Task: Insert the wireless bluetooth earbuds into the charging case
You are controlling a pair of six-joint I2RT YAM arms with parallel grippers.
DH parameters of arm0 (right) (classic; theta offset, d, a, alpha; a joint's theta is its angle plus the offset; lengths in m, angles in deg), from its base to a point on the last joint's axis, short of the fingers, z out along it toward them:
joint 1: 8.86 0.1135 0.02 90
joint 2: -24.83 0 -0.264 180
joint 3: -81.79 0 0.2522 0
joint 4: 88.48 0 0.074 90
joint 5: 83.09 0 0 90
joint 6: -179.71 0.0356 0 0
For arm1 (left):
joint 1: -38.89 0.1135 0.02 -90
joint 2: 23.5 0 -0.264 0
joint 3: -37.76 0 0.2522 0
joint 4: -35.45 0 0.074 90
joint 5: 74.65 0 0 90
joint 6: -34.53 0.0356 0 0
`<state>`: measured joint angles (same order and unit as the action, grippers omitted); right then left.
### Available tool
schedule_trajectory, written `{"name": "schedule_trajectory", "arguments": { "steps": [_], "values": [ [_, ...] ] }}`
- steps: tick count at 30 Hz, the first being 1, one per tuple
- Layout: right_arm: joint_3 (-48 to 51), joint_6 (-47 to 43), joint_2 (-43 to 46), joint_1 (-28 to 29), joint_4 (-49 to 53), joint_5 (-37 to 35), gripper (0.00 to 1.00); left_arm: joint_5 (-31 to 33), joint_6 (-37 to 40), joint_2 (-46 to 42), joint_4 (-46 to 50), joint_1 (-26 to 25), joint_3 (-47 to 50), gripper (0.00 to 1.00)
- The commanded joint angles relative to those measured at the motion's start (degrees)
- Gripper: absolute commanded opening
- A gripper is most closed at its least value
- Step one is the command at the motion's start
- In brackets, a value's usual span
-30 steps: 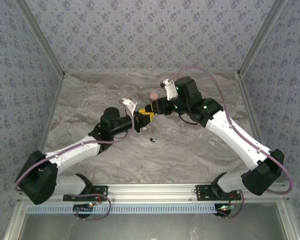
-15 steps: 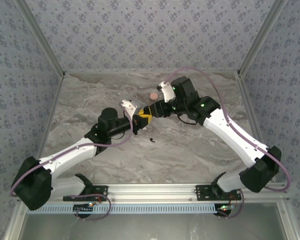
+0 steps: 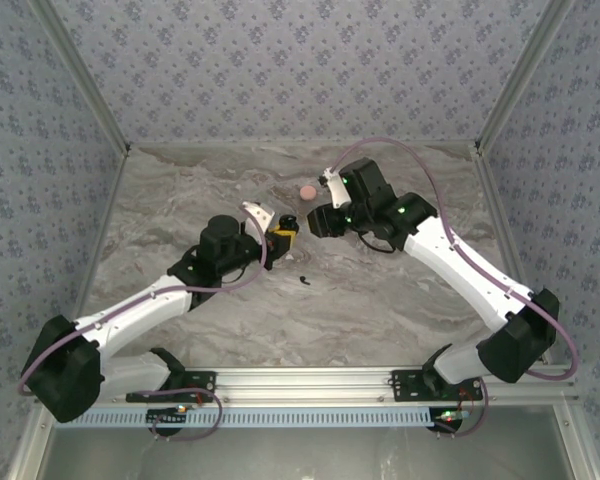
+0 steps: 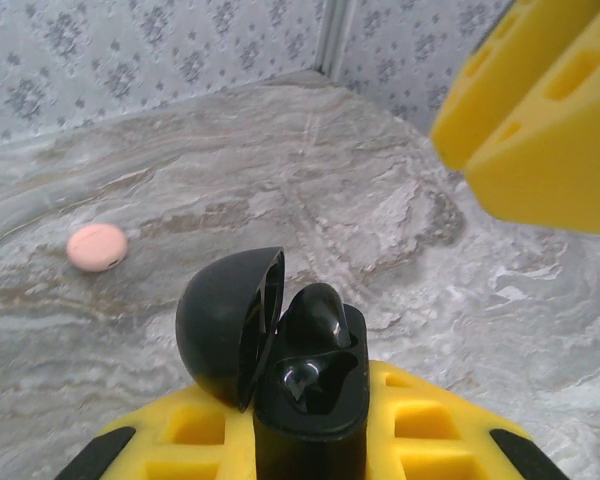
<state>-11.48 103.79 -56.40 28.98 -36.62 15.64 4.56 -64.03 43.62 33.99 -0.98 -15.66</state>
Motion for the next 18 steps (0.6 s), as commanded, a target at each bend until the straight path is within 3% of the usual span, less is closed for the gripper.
{"name": "schedule_trajectory", "arguments": {
  "steps": [1,11,18],
  "values": [
    [2.63,-0.06,-0.38,-0.42,3.10,-1.80,0.45,4.43,0.13,-2.93,3.58,-0.25,-1.43,0.14],
    [7.95,-2.13,-7.02,0.30,1.54,6.43,0.42,11.08,0.28,-8.60,10.57,-0.20,-1.39,0.14],
    [6.83,-3.94,-14.82,2.78,1.49,6.83,0.41,12.70,-0.48,-10.39,14.03,0.01,-1.87,0.14]
  ]
}}
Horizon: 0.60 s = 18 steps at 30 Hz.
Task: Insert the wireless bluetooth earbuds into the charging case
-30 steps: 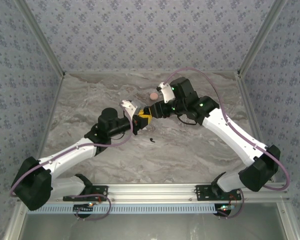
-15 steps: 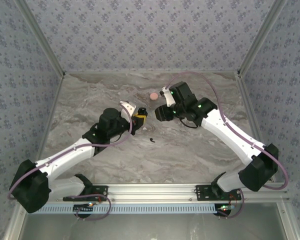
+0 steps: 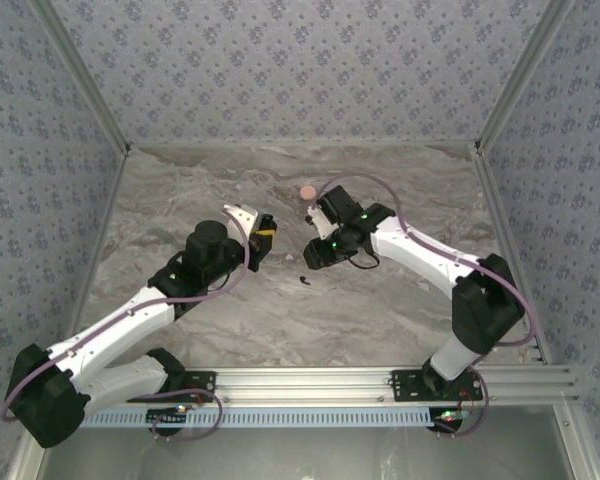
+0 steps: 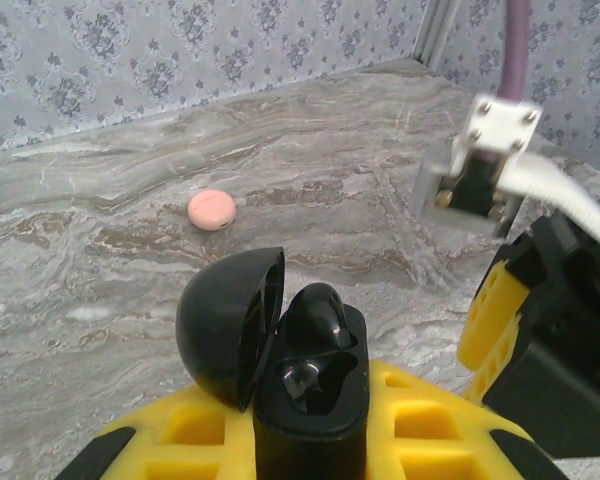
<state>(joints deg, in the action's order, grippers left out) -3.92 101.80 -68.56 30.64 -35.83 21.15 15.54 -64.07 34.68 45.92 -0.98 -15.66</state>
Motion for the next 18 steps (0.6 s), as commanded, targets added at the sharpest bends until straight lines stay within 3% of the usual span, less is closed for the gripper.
{"name": "schedule_trajectory", "arguments": {
  "steps": [1,18],
  "values": [
    [-1.06,-2.12,-3.61,1.41,0.74,1.02,0.41,1.79,-0.63,-1.71,2.38,0.04,-1.81,0.14],
    [-7.56,-2.17,-17.11,4.09,2.11,-1.39,0.38,5.04,0.25,-6.74,8.12,0.22,-1.04,0.14]
  ]
}}
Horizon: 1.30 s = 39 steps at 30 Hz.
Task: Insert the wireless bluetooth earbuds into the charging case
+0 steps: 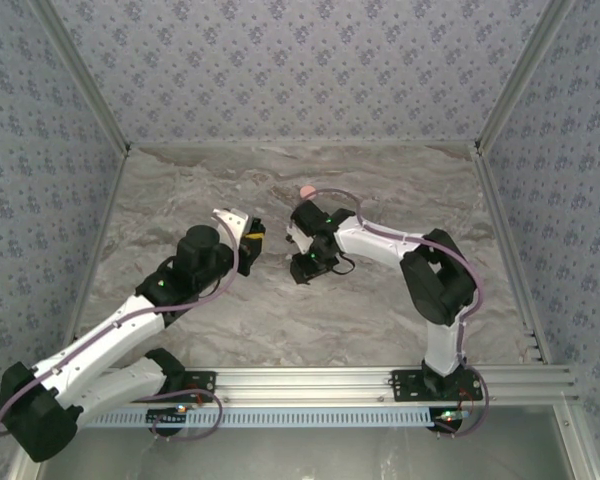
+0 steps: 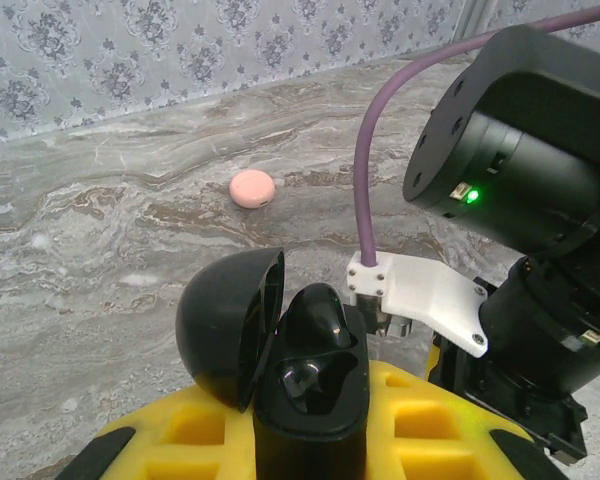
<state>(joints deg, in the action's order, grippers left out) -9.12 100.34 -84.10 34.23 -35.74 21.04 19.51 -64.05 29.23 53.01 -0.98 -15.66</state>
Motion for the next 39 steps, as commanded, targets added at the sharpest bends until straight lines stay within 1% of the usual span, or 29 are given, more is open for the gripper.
{"name": "schedule_trajectory", "arguments": {
  "steps": [1,21,32,36,39],
  "values": [
    [-2.64,-0.75,-2.01,0.55,2.09,-1.31,0.38,1.13,0.16,-1.35,1.12,0.24,-1.03,0.14],
    [-6.59,-0.10,-8.40,1.73,4.63,-4.79,0.38,0.86,-0.65,-1.40,0.44,0.27,-0.08,0.14],
    [-6.53,2.51,-10.16,1.56,4.69,-8.68,0.31,0.93,-0.91,-1.40,0.21,0.30,0.31,0.14],
    [-6.28,4.75,-10.04,0.80,4.94,-10.53,0.26,0.85,-0.92,-1.32,0.03,0.29,0.45,0.14],
    [-5.75,6.60,-9.35,-0.18,5.05,-11.85,0.25,0.77,-0.98,-1.07,-0.10,0.31,0.46,0.15]
  ]
}}
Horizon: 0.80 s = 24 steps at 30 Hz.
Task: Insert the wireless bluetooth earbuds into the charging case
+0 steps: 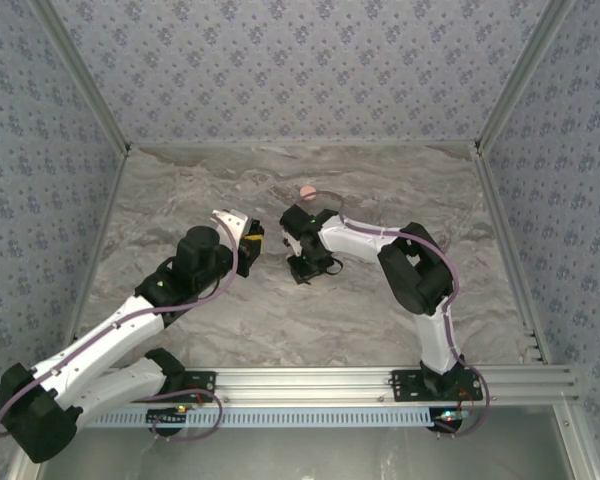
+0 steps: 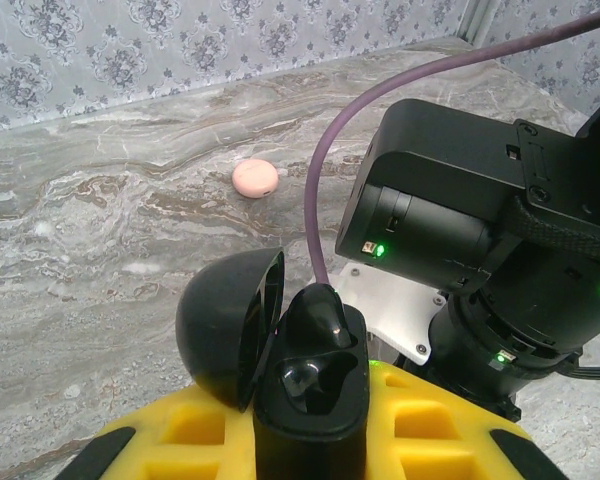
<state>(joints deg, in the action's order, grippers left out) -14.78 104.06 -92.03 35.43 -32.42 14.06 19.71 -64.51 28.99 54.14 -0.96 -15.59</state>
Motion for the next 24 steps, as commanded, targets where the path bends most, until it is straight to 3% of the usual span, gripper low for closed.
{"name": "schedule_trajectory", "arguments": {
  "steps": [1,13,19,24],
  "values": [
    [0.26,3.52,-1.09,-1.84,1.70,-5.33,0.25,0.58,-0.46,-0.77,-1.31,0.30,0.44,0.15],
    [5.85,15.43,2.51,-7.70,0.96,-10.37,0.25,0.13,-0.59,-0.64,-1.68,0.30,0.58,0.14],
    [6.68,17.18,2.69,-8.61,0.96,-10.07,0.25,0.04,-0.63,-0.72,-1.70,0.26,0.73,0.15],
    [5.92,14.97,3.34,-8.68,1.46,-9.80,0.35,-0.03,-0.72,-0.90,-1.76,0.22,0.66,0.14]
  ]
}}
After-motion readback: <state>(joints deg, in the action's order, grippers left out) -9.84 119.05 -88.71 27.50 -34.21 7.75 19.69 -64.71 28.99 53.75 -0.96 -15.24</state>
